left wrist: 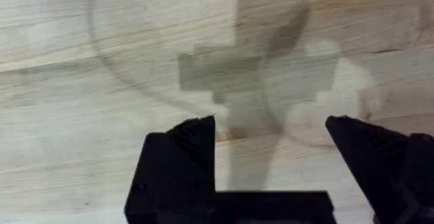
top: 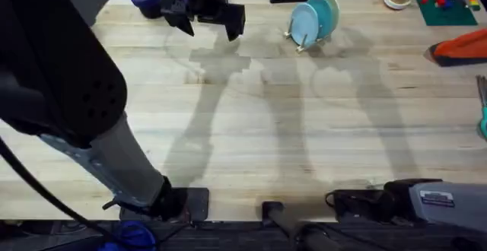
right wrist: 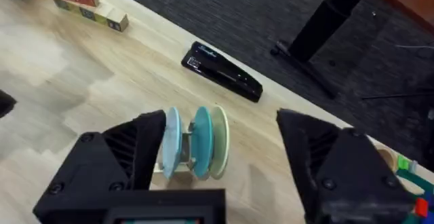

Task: Pick up the plates from the table one by one and place each into a slot on the dish rack.

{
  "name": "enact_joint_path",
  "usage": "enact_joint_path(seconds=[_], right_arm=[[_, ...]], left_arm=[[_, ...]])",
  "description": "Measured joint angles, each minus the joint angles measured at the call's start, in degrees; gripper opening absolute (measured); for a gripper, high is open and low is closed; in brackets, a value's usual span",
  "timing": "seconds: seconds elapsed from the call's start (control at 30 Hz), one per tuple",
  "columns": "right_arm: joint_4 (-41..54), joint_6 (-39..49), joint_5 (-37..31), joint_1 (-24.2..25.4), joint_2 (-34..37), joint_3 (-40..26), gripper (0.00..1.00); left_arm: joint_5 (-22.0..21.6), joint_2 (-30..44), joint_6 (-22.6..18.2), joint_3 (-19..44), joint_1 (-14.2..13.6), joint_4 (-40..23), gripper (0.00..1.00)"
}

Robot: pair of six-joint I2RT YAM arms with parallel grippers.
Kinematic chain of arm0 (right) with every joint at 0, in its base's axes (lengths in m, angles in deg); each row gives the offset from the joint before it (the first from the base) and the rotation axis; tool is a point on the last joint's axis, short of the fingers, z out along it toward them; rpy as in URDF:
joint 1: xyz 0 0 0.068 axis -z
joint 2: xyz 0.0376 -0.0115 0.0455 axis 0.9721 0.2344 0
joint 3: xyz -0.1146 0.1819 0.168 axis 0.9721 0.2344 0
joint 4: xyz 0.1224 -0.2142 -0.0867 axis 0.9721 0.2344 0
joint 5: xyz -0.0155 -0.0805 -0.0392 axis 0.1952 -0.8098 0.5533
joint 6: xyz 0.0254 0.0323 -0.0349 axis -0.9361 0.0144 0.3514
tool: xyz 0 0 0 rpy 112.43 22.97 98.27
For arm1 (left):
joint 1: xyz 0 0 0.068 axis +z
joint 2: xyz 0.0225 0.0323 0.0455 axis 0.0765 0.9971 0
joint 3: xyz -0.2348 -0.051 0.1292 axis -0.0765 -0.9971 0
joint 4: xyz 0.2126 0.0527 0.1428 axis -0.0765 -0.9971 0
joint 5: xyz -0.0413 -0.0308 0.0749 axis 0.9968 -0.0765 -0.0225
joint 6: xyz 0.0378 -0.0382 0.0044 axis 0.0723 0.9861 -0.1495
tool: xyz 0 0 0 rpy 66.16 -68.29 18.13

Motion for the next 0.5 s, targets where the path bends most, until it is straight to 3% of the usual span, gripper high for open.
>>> enact_joint_path(seconds=[0.5], right_arm=[[7.98,-2.44,0.00,0.00,-3.76,0.00,0.993]], left_arm=[[0.00,0.00,0.00,0.00,0.00,0.00,0.994]])
